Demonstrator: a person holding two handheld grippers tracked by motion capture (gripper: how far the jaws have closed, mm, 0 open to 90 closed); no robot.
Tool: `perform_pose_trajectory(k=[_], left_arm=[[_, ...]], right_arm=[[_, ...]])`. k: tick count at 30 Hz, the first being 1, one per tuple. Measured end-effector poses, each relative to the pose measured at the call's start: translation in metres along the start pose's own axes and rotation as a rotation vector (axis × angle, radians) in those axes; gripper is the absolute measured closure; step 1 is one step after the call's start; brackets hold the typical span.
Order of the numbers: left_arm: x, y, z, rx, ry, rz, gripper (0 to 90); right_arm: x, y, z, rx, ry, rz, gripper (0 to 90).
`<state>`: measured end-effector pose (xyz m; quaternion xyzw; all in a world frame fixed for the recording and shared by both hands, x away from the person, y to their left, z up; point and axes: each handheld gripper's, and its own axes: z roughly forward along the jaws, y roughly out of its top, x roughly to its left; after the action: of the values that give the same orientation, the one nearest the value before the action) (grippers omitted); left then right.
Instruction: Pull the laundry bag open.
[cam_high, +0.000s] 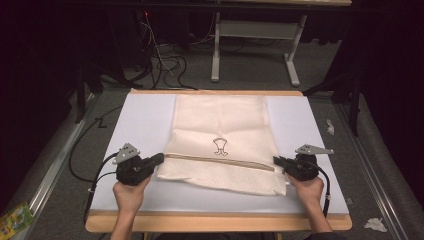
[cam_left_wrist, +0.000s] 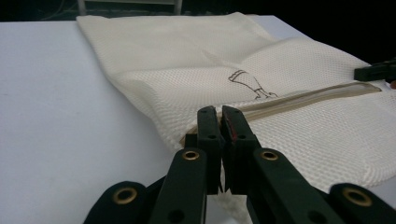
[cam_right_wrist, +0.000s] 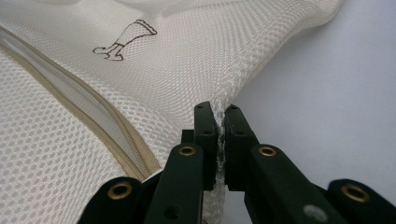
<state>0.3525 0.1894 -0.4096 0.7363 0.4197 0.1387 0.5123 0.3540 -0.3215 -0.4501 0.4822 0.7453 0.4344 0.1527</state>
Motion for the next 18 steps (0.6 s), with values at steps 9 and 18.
perform_pose_trajectory(k=[9, 18], left_arm=[[0.003, -0.0016, -0.0013, 0.012, 0.014, -0.002, 87.3], [0.0046, -0.0047, -0.0005, 0.026, 0.033, 0.002, 87.3]], right_arm=[[-0.0024, 0.0006, -0.0008, -0.003, -0.002, -0.003, 87.7], [-0.0064, 0.0055, -0.0039, -0.012, -0.02, -0.003, 88.1]])
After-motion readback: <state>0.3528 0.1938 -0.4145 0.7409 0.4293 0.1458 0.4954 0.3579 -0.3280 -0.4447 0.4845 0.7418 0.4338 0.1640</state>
